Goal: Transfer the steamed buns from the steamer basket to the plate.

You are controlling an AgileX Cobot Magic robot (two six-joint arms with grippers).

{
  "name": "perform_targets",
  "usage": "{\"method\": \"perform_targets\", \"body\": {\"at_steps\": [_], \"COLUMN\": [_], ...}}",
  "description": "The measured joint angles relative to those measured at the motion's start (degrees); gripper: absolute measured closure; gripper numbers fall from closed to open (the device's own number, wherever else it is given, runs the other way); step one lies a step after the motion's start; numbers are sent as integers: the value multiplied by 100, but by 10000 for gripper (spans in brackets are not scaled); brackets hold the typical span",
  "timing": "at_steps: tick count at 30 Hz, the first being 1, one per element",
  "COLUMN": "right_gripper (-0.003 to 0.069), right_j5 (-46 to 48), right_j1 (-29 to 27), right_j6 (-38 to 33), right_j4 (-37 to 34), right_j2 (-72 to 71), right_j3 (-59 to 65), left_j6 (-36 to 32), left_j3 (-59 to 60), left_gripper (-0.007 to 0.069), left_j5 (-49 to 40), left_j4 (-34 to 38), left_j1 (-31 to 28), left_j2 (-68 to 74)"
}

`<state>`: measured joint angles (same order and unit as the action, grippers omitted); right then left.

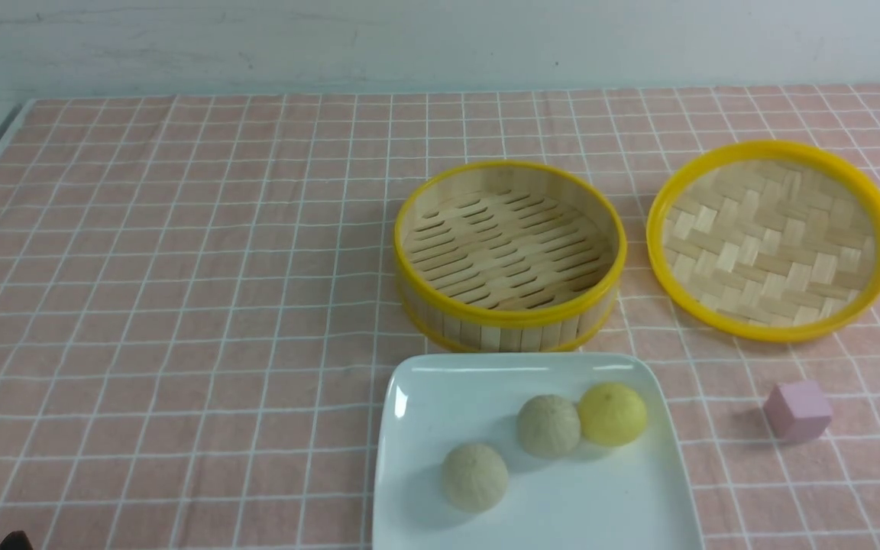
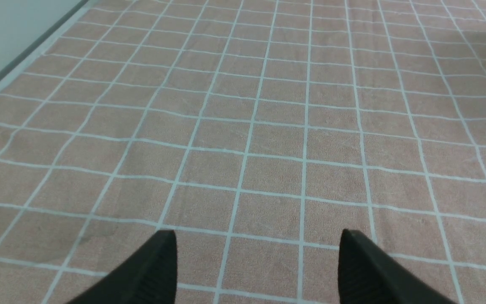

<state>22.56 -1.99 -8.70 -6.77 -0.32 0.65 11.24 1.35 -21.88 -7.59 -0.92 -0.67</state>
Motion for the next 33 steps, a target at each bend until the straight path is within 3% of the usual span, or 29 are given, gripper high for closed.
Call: {"method": "perform_targets", "body": {"at_steps": [33], "right_gripper": [420], "right_j5": [12], "right_j1": [0], "right_j6": [0], "right_j4": [257], "right_j2": [0], "right_j3": [0], "left_j6": [0], "left_j3": [0], "left_gripper": [113], "left_j5": [0], "left_j4": [0], "left_j1": [0], "left_j2": [0]}}
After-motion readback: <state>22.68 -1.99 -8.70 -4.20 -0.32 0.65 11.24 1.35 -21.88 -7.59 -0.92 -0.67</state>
